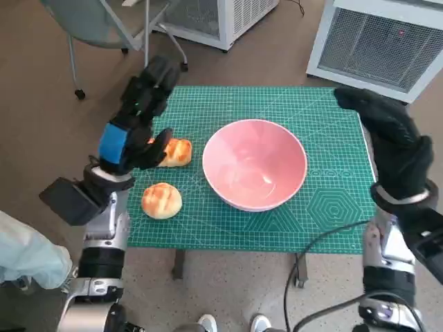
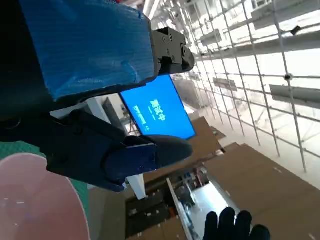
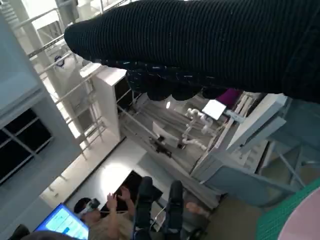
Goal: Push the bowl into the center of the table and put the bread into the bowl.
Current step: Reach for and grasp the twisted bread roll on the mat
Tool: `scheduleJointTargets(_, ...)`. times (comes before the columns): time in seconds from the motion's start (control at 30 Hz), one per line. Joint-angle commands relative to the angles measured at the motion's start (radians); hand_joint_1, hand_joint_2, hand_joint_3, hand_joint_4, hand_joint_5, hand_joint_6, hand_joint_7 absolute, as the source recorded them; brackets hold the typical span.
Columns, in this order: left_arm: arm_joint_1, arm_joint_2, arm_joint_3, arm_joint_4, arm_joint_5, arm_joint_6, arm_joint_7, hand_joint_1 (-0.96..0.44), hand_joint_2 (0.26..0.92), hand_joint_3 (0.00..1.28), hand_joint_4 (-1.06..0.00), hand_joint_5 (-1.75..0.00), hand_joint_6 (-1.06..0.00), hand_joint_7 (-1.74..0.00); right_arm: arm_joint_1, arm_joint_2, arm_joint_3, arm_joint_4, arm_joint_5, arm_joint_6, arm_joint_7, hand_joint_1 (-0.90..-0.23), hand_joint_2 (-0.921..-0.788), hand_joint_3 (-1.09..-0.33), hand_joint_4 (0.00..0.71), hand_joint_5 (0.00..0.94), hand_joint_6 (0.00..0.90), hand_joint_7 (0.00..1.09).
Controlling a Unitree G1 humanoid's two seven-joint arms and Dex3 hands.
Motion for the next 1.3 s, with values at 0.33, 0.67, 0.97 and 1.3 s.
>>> scheduleJointTargets(0.33,-0.047,0.063,-0.022,0.005,0.124,-0.061,0.047,-0.70,0.921,0.44,-0.20,0.00,0.00,-0.41,0.053,-0.010,0.002,-0.070,0.013,0.055,-0.038,-0.687,-0.921,-0.658,0.119,0.005,-0.001,0.50)
scheduleJointTargets(0.67,0.016,0.247,-0.113,-0.328,0.803,0.393,0.258,-0.61,0.874,0.09,-0.18,0.00,-0.06,-0.26,0.053,-0.004,0.005,-0.076,0.010,0.059,-0.044,-0.686,-0.921,-0.649,0.119,0.004,-0.001,0.51)
scheduleJointTargets(0.97,-0.022,0.236,-0.171,-0.378,0.838,0.689,0.074,-0.37,0.711,0.00,-0.10,0.00,-0.15,-0.09,0.041,-0.003,0.004,-0.051,0.001,0.050,-0.046,-0.682,-0.921,-0.648,0.120,0.004,-0.001,0.52)
scheduleJointTargets(1.3,-0.100,0.230,-0.286,-0.287,0.888,0.837,0.006,-0.24,0.691,0.00,-0.07,0.00,-0.19,-0.05,0.031,-0.004,0.008,-0.033,-0.008,0.041,-0.049,-0.679,-0.921,-0.647,0.121,0.003,-0.001,0.49)
